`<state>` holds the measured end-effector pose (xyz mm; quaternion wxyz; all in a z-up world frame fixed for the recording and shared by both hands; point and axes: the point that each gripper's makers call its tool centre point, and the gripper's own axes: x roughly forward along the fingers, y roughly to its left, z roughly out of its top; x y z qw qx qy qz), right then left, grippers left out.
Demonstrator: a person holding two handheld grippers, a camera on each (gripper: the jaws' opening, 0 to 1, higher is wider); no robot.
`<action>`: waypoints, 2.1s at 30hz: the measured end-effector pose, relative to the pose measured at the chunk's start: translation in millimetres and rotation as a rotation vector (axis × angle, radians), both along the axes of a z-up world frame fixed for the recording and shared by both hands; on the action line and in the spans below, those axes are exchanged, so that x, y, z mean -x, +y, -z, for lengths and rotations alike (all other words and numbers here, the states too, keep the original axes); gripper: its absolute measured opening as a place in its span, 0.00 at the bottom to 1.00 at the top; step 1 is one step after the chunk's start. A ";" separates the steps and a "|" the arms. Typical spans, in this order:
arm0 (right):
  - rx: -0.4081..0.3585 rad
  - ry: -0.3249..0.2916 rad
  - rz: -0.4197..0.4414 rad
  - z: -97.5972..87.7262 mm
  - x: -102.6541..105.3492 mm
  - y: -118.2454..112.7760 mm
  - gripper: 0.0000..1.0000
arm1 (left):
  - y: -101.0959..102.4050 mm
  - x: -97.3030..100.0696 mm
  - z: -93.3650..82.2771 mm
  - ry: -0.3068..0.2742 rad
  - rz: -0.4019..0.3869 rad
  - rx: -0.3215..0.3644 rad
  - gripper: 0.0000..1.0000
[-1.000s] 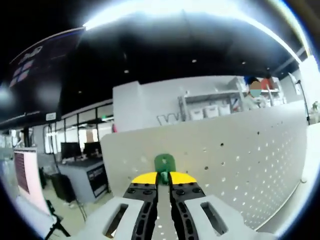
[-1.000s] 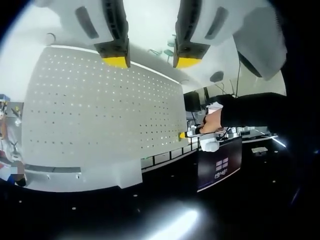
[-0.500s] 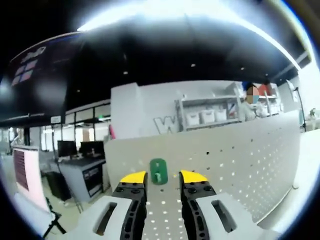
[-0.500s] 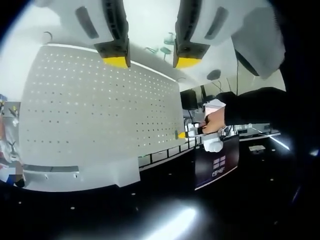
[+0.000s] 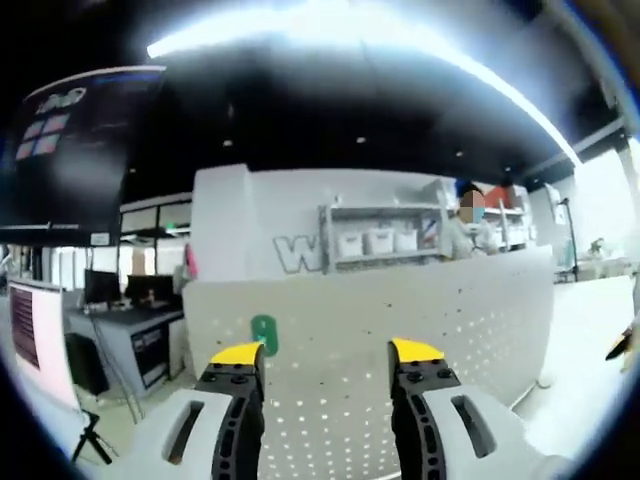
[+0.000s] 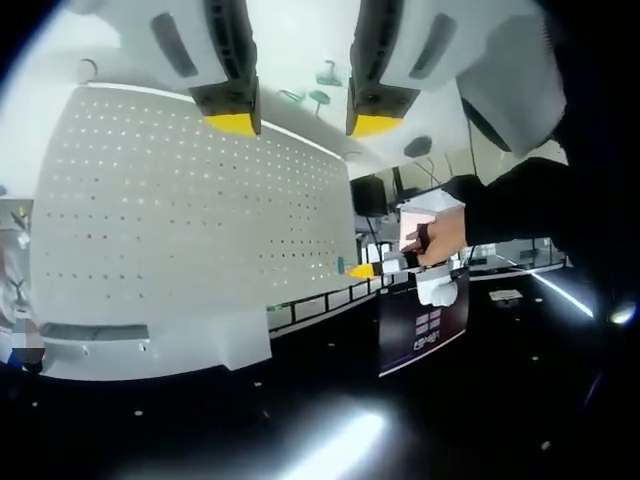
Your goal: Insert the hook assembly into the mounting plate slot until the hook locks in place.
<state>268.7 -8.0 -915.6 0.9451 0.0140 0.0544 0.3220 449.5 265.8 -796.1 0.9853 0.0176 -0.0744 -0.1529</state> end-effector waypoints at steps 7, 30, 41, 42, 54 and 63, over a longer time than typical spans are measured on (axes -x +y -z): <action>0.002 -0.002 -0.018 -0.8 1.3 5.6 0.32 | -8.6 35.0 6.0 -0.007 0.032 0.016 0.58; -0.036 -0.022 -0.110 -15.5 37.9 28.5 0.32 | -41.8 171.8 43.2 0.078 0.096 0.026 0.71; -0.040 -0.003 -0.098 -6.4 50.1 35.9 0.32 | -34.7 198.2 60.6 0.127 0.111 0.020 0.70; -0.039 -0.007 -0.095 -7.6 50.0 38.1 0.32 | -33.7 199.3 60.8 0.128 0.113 0.019 0.70; -0.014 -0.053 -0.070 -48.6 36.4 66.1 0.32 | -4.9 190.8 64.9 0.145 0.122 0.011 0.69; 0.020 -0.025 -0.043 -45.7 23.1 76.1 0.32 | -11.8 187.7 84.7 0.184 0.184 0.004 0.67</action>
